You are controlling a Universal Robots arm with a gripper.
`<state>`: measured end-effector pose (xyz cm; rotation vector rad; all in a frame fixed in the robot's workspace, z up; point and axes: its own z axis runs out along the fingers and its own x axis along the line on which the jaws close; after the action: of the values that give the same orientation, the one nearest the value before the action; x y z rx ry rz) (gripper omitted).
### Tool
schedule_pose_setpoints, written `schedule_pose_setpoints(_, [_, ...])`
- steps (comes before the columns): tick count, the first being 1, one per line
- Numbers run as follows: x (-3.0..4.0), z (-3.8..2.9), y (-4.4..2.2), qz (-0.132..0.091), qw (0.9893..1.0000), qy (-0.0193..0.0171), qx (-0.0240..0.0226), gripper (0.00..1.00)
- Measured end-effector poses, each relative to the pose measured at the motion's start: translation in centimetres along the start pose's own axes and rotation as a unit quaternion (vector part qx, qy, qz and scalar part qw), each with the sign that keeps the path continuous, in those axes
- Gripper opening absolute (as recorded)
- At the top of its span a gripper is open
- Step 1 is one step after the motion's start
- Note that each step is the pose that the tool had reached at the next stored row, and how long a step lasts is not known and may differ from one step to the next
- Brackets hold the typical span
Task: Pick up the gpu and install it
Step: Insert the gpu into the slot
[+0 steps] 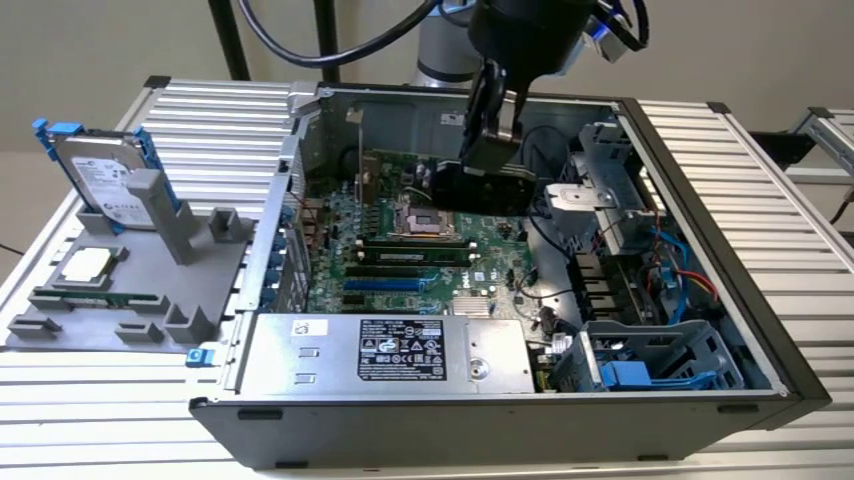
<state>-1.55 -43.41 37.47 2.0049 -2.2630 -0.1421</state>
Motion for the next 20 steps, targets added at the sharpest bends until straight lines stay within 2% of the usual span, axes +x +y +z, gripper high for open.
schedule_pose_setpoints(20, [-0.02,0.65,-0.1,0.0,1.0,0.0,0.0,0.0])
